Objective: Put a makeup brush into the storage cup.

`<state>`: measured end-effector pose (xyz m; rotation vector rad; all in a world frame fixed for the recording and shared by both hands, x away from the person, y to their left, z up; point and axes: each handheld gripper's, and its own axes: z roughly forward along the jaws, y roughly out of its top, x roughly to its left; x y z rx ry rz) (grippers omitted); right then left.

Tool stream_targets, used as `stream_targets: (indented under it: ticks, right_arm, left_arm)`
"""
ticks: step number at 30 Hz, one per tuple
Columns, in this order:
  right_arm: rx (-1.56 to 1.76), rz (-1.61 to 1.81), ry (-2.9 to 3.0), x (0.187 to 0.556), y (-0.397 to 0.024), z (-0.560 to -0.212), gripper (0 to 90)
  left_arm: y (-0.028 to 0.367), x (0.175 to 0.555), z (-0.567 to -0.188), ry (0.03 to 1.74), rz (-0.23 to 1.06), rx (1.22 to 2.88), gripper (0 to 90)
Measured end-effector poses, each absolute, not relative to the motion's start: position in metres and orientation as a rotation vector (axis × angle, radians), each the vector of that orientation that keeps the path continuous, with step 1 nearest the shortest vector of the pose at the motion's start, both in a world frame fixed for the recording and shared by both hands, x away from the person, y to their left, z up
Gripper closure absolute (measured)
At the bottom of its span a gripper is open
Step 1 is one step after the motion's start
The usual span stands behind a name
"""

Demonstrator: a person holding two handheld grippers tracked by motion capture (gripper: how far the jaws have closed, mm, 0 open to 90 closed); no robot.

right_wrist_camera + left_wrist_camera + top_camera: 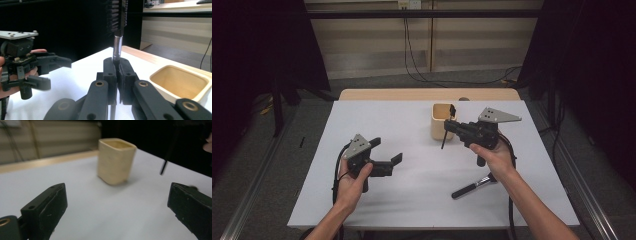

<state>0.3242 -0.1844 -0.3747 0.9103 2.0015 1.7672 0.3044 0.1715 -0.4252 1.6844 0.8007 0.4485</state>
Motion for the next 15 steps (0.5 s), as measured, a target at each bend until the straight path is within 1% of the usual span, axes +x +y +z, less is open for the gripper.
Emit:
stream_targets:
  ticks: [2,5,10,13,15]
  right_arm:
    - [0.929,1.750,1.990,0.328,-0.187,-0.373,85.9]
    - [0.938,1.745,1.981,0.331,-0.189,-0.372,85.9]
    - [0.958,1.736,1.971,0.341,-0.192,-0.369,85.9]
    - [0.968,1.724,1.963,0.344,-0.192,-0.368,85.9]
    - [0.965,1.719,1.960,0.346,-0.193,-0.366,85.9]
  left_arm:
    - [0.184,0.304,-0.427,0.822,0.443,1.670,2.8]
    - [0.191,0.301,-0.427,0.829,0.451,1.670,2.7]
    - [0.207,0.288,-0.430,0.830,0.493,1.681,2.8]
    - [0.215,0.281,-0.431,0.828,0.467,1.665,2.7]
    - [0.220,0.276,-0.431,0.829,0.483,1.665,1.8]
